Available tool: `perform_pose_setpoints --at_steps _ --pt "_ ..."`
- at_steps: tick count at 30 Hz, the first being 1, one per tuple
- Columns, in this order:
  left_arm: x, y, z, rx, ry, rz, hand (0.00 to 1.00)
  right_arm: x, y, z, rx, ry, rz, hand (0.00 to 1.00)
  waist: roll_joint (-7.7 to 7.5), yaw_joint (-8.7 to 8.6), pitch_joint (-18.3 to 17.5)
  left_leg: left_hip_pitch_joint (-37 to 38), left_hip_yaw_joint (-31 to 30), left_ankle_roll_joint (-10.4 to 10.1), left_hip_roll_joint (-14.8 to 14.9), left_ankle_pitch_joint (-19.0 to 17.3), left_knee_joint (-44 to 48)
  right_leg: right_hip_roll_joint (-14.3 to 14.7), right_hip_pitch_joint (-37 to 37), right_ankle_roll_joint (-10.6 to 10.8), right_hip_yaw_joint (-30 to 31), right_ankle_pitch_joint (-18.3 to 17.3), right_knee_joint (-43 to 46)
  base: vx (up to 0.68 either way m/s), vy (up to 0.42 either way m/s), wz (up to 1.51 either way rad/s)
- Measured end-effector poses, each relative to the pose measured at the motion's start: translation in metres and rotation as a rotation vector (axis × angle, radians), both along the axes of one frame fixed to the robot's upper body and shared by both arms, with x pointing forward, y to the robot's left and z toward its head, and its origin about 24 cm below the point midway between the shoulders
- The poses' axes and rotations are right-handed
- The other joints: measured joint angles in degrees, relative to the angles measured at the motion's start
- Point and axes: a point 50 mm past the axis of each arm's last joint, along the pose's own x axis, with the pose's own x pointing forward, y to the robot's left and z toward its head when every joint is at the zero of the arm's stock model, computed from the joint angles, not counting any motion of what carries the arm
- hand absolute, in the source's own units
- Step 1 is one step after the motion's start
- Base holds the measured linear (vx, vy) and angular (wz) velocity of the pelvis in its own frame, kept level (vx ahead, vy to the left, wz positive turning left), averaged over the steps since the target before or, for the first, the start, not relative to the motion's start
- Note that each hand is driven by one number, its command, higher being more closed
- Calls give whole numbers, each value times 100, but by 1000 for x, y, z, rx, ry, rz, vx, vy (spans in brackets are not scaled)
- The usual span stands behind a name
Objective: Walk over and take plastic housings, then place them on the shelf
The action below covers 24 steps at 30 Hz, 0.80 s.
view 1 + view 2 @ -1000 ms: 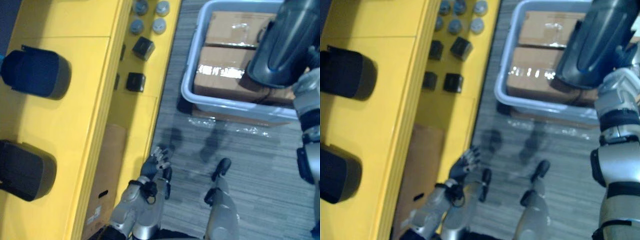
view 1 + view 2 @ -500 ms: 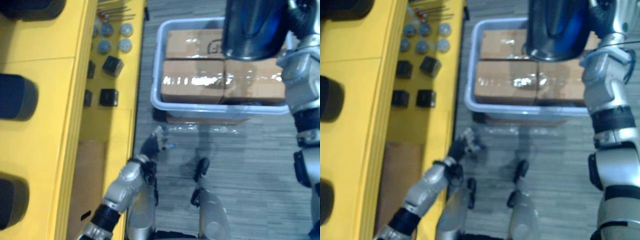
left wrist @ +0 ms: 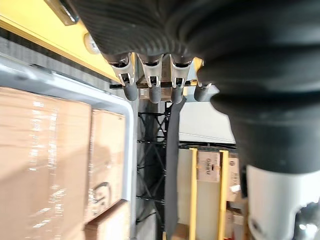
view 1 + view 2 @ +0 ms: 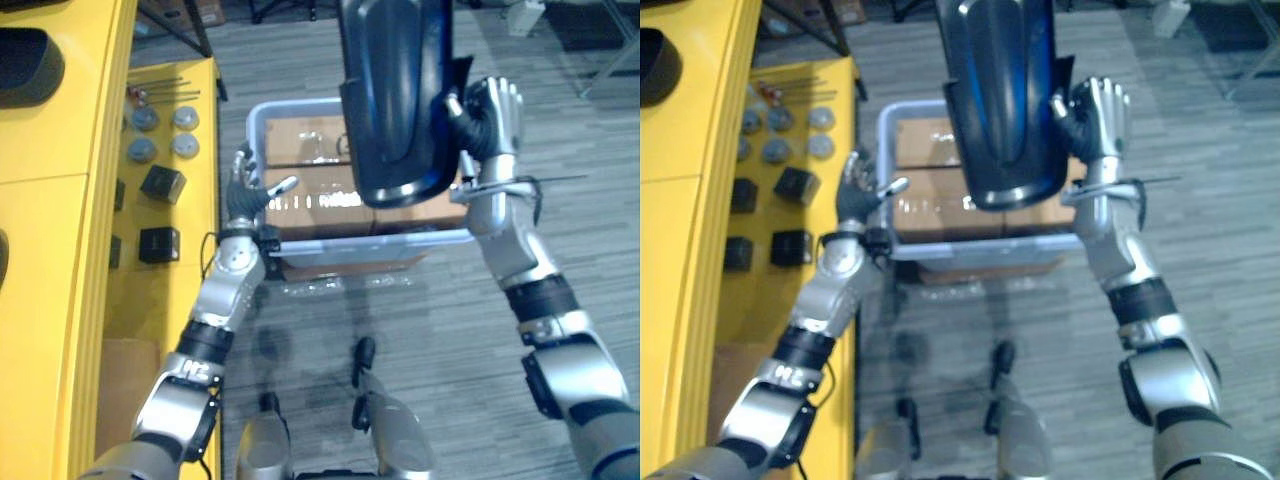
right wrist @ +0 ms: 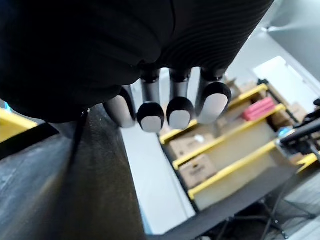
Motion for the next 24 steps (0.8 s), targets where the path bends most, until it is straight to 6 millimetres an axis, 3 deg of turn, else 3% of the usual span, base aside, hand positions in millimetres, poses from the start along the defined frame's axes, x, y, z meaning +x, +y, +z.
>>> perform_pose_setpoints --at_steps 7,12,14,19,21,24 --pt "6 -4 -4 -56 34 -61 0 1 21 -16 -79 40 53 100 -89 35 -230 -3 -25 22 -96 14 22 -97 18 -13 -4 61 -4 -15 7 2" --pt "5 -27 -12 -260 108 -349 0 5 23 -27 -79 86 45 100 -123 186 -251 -23 -69 23 -109 11 119 -122 86 -5 -26 60 -15 -56 -12 4" --pt "3 -39 -17 -297 145 -446 0 7 21 -32 -86 107 36 100 -143 227 -263 -45 -70 21 -105 10 152 -126 90 24 -42 -93 -61 -59 -26 0" --pt "-2 -57 -24 -260 180 -521 0 8 22 -37 -101 132 33 100 -154 212 -290 -107 -78 19 2 72 70 -111 58 351 -361 -390 -13 7 -22 -1" --pt "-1 -59 -29 -267 205 -530 0 10 21 -39 -103 145 25 100 -188 228 -368 -103 -81 -2 -32 48 94 -139 28 16 -389 -33 -11 76 -30 5" --pt "-1 -61 -30 -288 212 -538 0 14 19 -35 -106 149 9 100 -146 227 -408 -96 -70 -3 -51 51 30 -134 -3 -67 -418 43 -9 72 1 0"
